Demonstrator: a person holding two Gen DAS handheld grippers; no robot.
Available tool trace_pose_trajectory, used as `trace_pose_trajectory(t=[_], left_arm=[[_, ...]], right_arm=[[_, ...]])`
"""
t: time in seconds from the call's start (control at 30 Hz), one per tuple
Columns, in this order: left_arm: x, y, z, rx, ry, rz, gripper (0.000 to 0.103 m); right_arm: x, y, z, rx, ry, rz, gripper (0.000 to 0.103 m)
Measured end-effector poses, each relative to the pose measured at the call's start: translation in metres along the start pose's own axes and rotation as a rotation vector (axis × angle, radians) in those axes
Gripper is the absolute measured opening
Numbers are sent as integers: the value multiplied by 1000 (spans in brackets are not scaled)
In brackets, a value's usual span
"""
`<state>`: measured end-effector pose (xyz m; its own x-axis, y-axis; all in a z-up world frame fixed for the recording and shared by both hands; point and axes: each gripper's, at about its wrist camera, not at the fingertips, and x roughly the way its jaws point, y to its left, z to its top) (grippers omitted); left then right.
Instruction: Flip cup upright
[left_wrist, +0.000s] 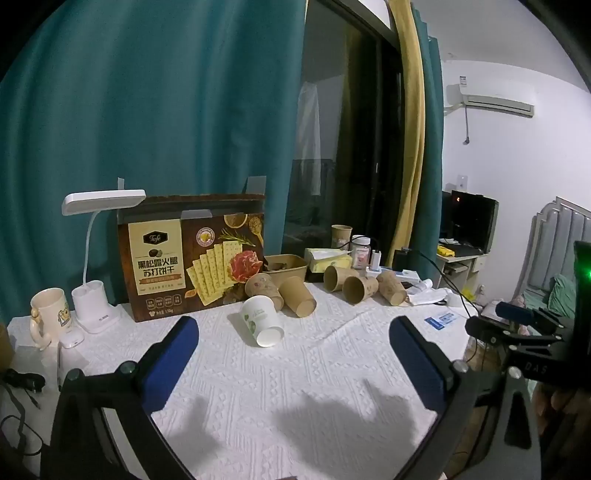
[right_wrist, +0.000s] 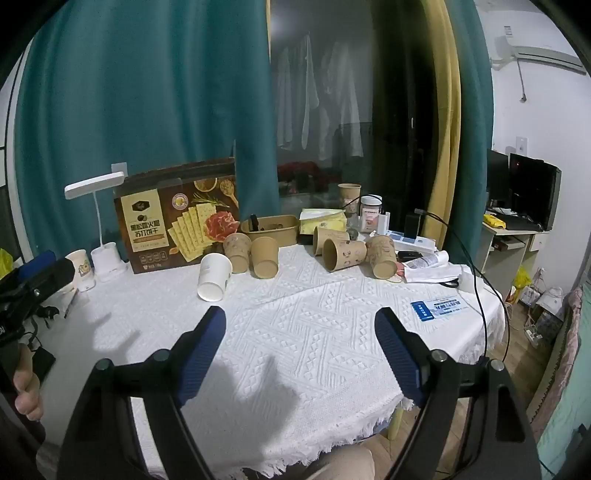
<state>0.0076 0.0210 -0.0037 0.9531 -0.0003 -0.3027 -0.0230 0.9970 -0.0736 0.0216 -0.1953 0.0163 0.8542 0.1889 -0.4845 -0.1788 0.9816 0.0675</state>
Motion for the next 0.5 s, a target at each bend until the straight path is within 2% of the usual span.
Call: trace_pose_trajectory(t=[0.5], left_arm=[[0,1,0,-1,-2,-2,103]], right_arm=[[-1,5,-2,0,-1,0,81]])
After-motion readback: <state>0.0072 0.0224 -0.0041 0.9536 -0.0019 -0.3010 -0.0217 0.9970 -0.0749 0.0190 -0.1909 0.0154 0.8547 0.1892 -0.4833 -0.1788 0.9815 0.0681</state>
